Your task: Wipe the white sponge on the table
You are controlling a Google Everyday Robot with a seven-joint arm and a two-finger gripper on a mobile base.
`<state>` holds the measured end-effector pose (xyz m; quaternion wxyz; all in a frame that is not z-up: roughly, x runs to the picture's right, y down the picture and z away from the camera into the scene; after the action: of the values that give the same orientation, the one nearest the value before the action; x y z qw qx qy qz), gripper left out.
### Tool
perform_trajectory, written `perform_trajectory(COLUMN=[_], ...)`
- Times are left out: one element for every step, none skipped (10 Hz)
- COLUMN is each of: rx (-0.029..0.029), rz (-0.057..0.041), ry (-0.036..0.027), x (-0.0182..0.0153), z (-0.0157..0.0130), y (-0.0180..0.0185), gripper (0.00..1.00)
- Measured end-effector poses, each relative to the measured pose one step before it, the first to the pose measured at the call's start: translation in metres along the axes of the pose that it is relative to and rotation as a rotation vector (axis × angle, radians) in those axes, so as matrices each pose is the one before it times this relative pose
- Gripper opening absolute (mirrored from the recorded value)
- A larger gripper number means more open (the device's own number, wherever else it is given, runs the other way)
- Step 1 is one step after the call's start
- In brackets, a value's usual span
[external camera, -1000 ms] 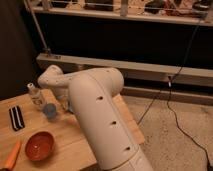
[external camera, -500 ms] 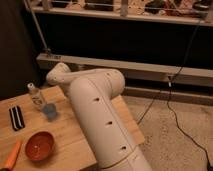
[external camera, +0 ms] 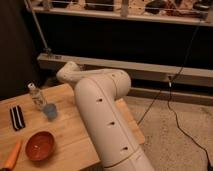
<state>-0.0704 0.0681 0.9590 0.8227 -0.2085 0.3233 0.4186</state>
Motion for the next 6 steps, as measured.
perform_trajectory(rx=[0.00282,-0.00534,-0.00548,-0.00868,-0.01845,-0.01349], rz=[0.02358,0.03795,0.02216,0.01895,0.02201,0.00915], ry=[0.01859,0.02439,0.01532,0.01304,0.01803,0.01230], x=[0.00931,0.01474,0.01066,0.01149,0.01979,0.01515], z=[0.00672,0.00982,0.00588,0.00559,0.00892,0.00605], y=[-0.01042,-0.01477,-0.00877,-0.00757,-0.00685,-0.00085], gripper=[0.00,0.00,0.00,0.00,0.00,0.00])
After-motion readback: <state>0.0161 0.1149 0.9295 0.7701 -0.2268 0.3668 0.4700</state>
